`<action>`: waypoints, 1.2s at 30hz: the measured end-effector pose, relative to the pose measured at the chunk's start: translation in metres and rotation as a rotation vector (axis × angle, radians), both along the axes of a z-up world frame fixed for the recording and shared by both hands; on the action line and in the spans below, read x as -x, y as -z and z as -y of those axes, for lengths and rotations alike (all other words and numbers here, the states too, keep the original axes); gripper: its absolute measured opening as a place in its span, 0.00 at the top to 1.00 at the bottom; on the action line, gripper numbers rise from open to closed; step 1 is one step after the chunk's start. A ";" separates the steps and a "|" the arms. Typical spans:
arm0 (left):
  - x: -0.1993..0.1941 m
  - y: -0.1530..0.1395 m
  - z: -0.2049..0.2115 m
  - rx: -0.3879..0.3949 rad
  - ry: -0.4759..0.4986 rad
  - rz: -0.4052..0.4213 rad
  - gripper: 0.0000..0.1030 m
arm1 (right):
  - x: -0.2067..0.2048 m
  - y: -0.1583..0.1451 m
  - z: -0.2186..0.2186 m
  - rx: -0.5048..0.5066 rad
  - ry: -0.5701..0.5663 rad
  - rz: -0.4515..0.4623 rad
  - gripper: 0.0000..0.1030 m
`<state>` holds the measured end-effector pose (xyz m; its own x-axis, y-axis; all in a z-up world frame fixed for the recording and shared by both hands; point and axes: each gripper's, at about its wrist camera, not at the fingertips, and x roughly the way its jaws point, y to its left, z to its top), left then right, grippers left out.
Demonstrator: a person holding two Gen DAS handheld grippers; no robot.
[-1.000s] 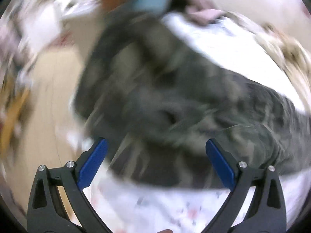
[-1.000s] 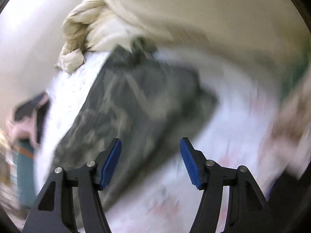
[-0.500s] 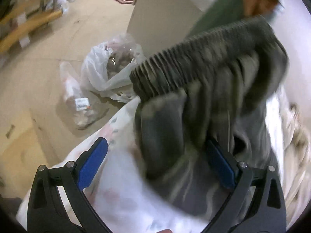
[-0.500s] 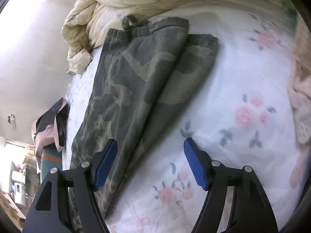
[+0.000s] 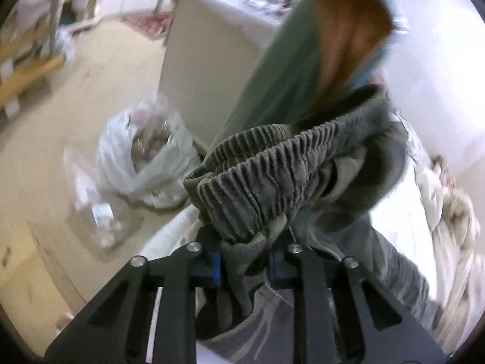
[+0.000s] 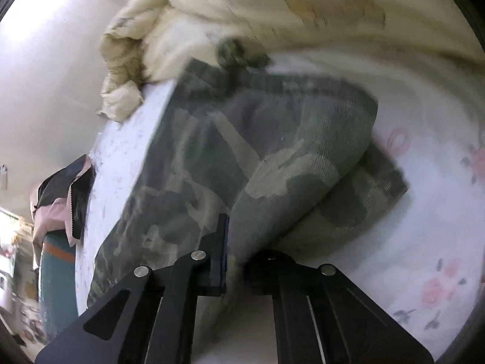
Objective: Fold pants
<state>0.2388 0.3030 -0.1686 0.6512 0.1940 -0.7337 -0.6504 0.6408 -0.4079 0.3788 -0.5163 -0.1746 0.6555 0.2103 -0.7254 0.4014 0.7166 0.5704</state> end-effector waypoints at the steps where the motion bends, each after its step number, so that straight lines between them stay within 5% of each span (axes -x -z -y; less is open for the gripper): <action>1: 0.002 -0.012 0.005 -0.028 0.012 0.004 0.86 | 0.004 -0.007 -0.002 0.021 -0.007 0.021 0.95; 5: 0.014 -0.049 0.013 -0.056 0.016 0.016 0.87 | 0.021 -0.032 -0.008 0.046 -0.010 0.073 0.96; 13: 0.055 -0.118 0.009 -0.055 0.042 0.029 0.88 | 0.061 -0.072 -0.015 0.063 -0.013 0.028 0.96; 19: 0.120 -0.158 -0.037 -0.081 0.052 -0.008 0.88 | 0.127 -0.087 -0.035 0.059 -0.017 -0.045 0.96; 25: 0.187 -0.162 -0.090 -0.095 0.057 -0.076 0.88 | 0.214 -0.080 -0.079 0.009 -0.042 -0.116 0.96; 31: 0.209 -0.126 -0.100 -0.094 0.096 -0.147 0.88 | 0.278 -0.044 -0.100 0.005 -0.018 -0.241 0.96; 35: 0.212 -0.107 -0.103 -0.057 0.089 -0.174 0.88 | 0.290 -0.023 -0.095 0.044 0.007 -0.377 0.88; 36: 0.212 -0.105 -0.104 -0.046 0.088 -0.170 0.88 | 0.296 -0.024 -0.091 0.078 0.024 -0.390 0.80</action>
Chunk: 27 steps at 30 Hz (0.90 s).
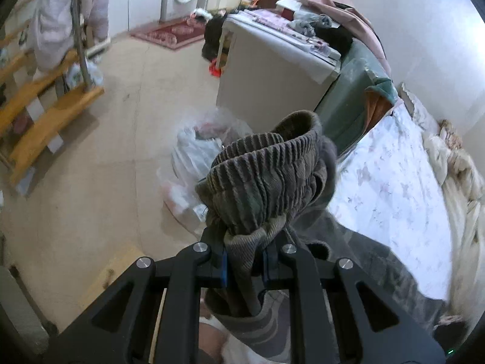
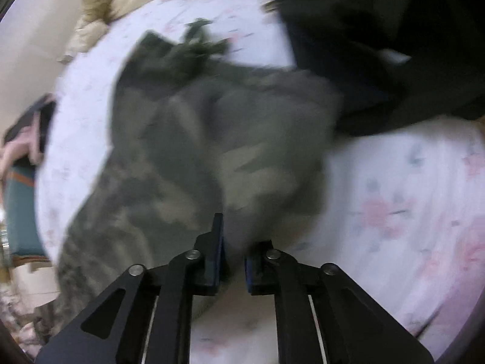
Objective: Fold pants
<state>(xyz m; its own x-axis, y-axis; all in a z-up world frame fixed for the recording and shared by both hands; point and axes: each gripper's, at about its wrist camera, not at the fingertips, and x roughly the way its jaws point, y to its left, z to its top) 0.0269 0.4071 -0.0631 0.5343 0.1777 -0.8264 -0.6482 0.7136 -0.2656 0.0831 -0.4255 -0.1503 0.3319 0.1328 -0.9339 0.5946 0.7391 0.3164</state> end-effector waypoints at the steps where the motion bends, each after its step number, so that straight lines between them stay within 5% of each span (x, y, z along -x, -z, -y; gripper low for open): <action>1: 0.001 0.000 0.002 -0.013 0.005 -0.001 0.88 | 0.005 -0.004 0.006 0.049 0.022 -0.014 0.75; 6: -0.003 -0.008 0.015 -0.059 0.032 0.011 0.88 | 0.022 -0.047 0.015 0.285 0.104 0.000 0.71; 9: -0.007 -0.013 0.023 -0.104 0.047 0.008 0.88 | 0.014 -0.073 -0.017 0.320 -0.010 0.104 0.71; 12: -0.011 -0.014 0.026 -0.127 0.047 -0.007 0.88 | -0.001 -0.066 -0.069 0.220 -0.227 0.169 0.74; 16: -0.014 -0.012 0.027 -0.132 0.029 -0.028 0.88 | -0.019 -0.017 -0.124 0.155 -0.431 0.074 0.74; 19: -0.016 -0.013 0.034 -0.163 0.038 -0.034 0.88 | -0.024 0.028 -0.108 0.151 -0.363 -0.073 0.78; 22: -0.020 -0.025 0.059 -0.253 0.099 -0.046 0.87 | -0.015 0.032 -0.085 0.075 -0.261 -0.056 0.85; 26: -0.022 -0.052 0.120 -0.390 0.169 -0.028 0.86 | -0.012 0.012 -0.089 0.083 -0.243 -0.031 0.68; 27: -0.023 -0.058 0.138 -0.404 0.184 -0.020 0.86 | -0.011 0.008 -0.089 0.045 -0.239 -0.009 0.54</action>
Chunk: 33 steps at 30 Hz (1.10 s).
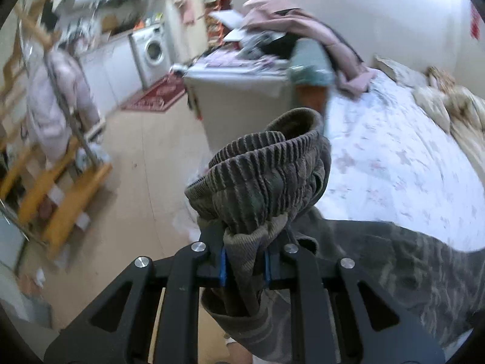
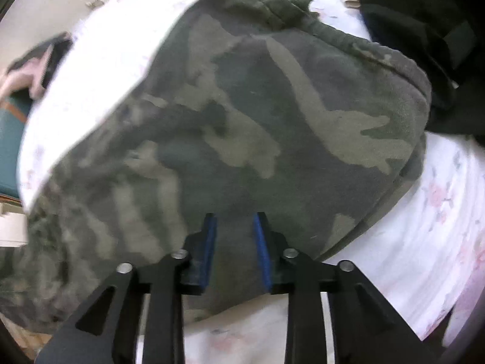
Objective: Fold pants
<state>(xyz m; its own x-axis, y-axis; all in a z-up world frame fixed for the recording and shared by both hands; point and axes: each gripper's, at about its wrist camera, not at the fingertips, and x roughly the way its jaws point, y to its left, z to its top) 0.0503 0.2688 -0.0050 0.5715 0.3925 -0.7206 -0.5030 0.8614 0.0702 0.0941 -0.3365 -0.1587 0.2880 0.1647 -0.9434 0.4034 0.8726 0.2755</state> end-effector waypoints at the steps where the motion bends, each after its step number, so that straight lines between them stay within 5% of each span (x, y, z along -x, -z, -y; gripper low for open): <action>1: -0.002 -0.004 0.018 -0.008 0.026 0.007 0.86 | 0.000 -0.005 0.000 -0.034 0.002 0.025 0.48; 7: -0.024 0.006 0.139 -0.105 0.214 -0.061 0.84 | 0.004 -0.037 0.001 -0.087 0.003 0.129 0.43; 9: -0.029 0.026 0.178 -0.111 0.247 -0.089 0.85 | 0.001 -0.042 0.005 -0.122 0.012 0.148 0.42; 12: -0.045 0.079 0.248 -0.221 0.362 -0.199 0.85 | 0.001 -0.050 0.012 -0.153 0.011 0.181 0.42; 18: -0.055 0.163 0.284 -0.099 0.417 -0.446 0.81 | 0.006 -0.057 0.013 -0.157 0.017 0.201 0.42; 21: -0.045 0.167 0.286 -0.108 0.516 -0.514 0.49 | 0.013 -0.054 0.027 -0.166 0.068 0.202 0.42; 22: -0.039 0.164 0.286 -0.049 0.577 -0.539 0.20 | 0.013 -0.052 0.029 -0.169 0.077 0.197 0.42; 23: -0.033 0.159 0.287 -0.005 0.615 -0.542 0.12 | 0.013 -0.051 0.031 -0.176 0.087 0.194 0.42; 26: -0.017 0.135 0.290 0.083 0.740 -0.531 0.12 | 0.012 -0.052 0.031 -0.200 0.094 0.199 0.42; 27: -0.012 0.118 0.285 0.117 0.760 -0.470 0.12 | 0.011 -0.054 0.028 -0.194 0.084 0.204 0.42; 31: -0.026 0.063 0.234 0.167 0.642 -0.256 0.12 | 0.009 -0.048 0.022 -0.195 0.078 0.186 0.42; 33: -0.047 0.055 0.198 0.086 0.510 -0.220 0.12 | 0.008 -0.042 0.021 -0.208 0.090 0.169 0.42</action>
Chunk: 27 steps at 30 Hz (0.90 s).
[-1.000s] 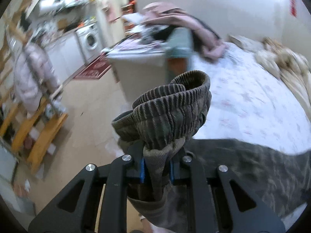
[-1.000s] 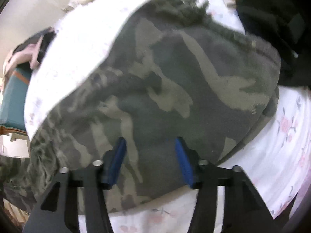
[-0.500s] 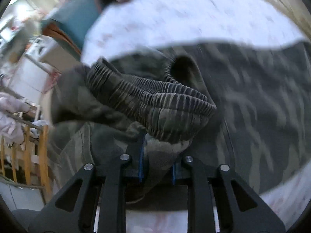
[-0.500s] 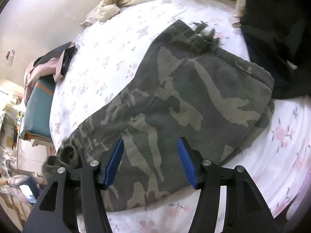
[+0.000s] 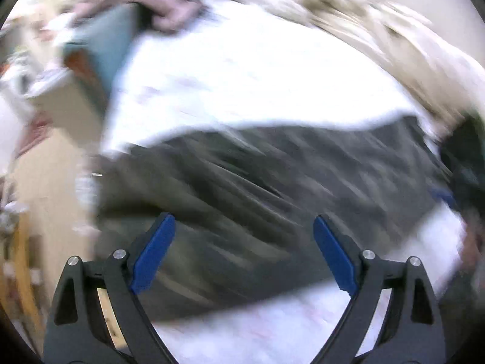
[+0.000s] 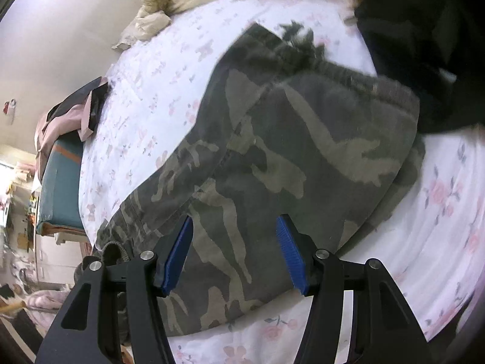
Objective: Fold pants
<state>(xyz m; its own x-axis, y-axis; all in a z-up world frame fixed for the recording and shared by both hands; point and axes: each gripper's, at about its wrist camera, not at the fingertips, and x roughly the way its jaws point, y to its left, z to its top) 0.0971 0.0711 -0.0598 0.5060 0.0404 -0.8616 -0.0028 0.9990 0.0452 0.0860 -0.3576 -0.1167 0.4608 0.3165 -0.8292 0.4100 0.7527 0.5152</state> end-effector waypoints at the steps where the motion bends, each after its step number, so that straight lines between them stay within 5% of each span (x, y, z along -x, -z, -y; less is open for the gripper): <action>1: -0.015 0.002 -0.020 -0.052 -0.054 0.005 0.12 | -0.001 0.002 -0.002 0.009 -0.001 -0.006 0.42; 3: -0.037 0.016 -0.066 -0.176 -0.226 -0.033 0.14 | -0.003 0.005 -0.005 0.046 -0.009 -0.014 0.42; 5: -0.049 0.033 -0.095 -0.141 -0.311 -0.098 0.17 | -0.004 0.008 -0.008 0.054 -0.017 -0.022 0.42; 8: -0.078 0.068 -0.096 -0.094 -0.274 -0.183 0.25 | -0.004 0.011 -0.008 0.079 -0.023 -0.029 0.42; 11: -0.103 0.093 -0.073 -0.123 -0.230 -0.149 0.28 | -0.005 0.016 -0.004 0.110 -0.028 -0.039 0.42; 14: -0.117 0.129 -0.067 -0.132 -0.203 -0.211 0.31 | 0.003 0.016 0.006 0.134 -0.031 -0.031 0.42; 20: -0.107 0.101 -0.075 -0.041 -0.240 -0.190 0.29 | 0.040 -0.005 0.055 0.125 0.144 0.042 0.36; 22: -0.093 0.075 -0.068 0.015 -0.223 -0.148 0.28 | 0.054 -0.001 0.078 0.125 0.256 0.019 0.26; 27: -0.055 0.034 -0.049 0.079 -0.143 -0.059 0.14 | 0.058 0.031 0.103 0.074 0.330 -0.060 0.26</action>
<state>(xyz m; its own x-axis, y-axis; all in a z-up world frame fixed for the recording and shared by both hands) 0.1521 0.1205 -0.0942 0.4482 0.0393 -0.8931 -0.1449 0.9890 -0.0292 0.0280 -0.4604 -0.1476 0.4776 0.0962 -0.8733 0.6657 0.6090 0.4312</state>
